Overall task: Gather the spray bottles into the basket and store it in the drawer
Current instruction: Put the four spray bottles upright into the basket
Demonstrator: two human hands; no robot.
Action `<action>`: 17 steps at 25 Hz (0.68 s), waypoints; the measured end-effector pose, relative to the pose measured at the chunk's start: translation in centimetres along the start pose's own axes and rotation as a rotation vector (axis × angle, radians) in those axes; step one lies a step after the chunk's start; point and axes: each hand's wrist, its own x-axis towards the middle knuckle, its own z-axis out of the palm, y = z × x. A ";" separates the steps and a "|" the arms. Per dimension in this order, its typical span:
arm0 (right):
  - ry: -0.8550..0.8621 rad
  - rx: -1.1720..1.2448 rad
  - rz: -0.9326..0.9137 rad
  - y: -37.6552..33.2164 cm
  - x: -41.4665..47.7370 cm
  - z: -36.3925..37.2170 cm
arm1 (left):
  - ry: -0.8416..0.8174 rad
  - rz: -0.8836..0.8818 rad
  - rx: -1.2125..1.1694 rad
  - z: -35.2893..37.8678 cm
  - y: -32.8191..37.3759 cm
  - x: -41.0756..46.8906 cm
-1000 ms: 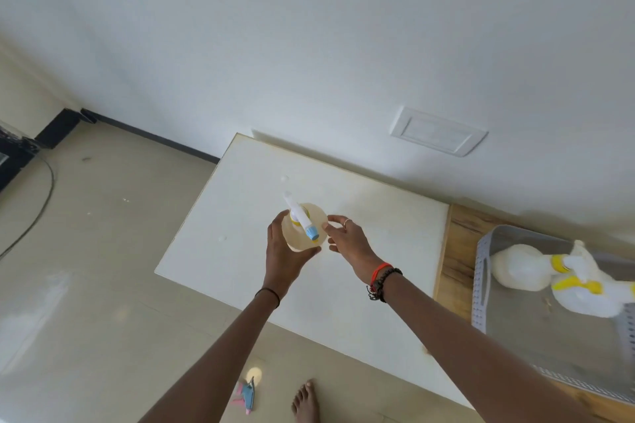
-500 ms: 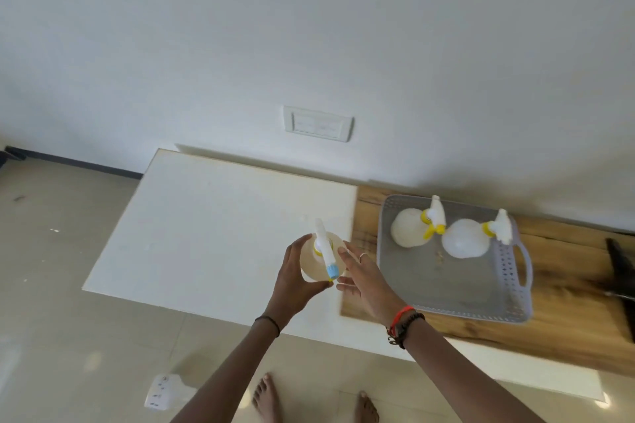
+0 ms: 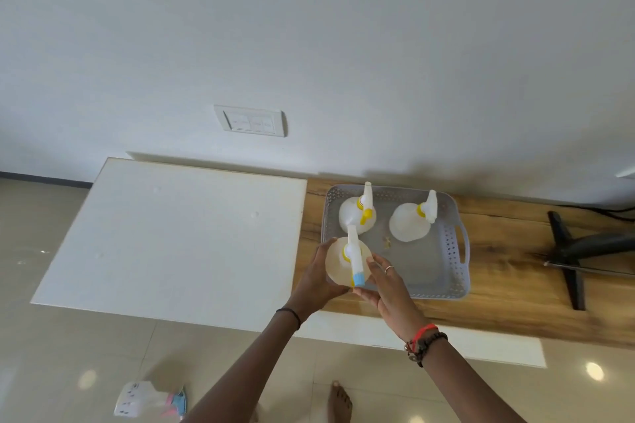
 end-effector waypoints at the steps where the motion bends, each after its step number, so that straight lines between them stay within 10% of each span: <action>1: 0.009 0.013 0.011 0.0 0.4 -0.6 | -0.009 0.001 0.013 0.5 0.2 0.5; 17: 0.033 -0.008 0.139 1.3 5.4 -3.6 | -0.148 -0.072 0.184 4.2 -2.2 5.0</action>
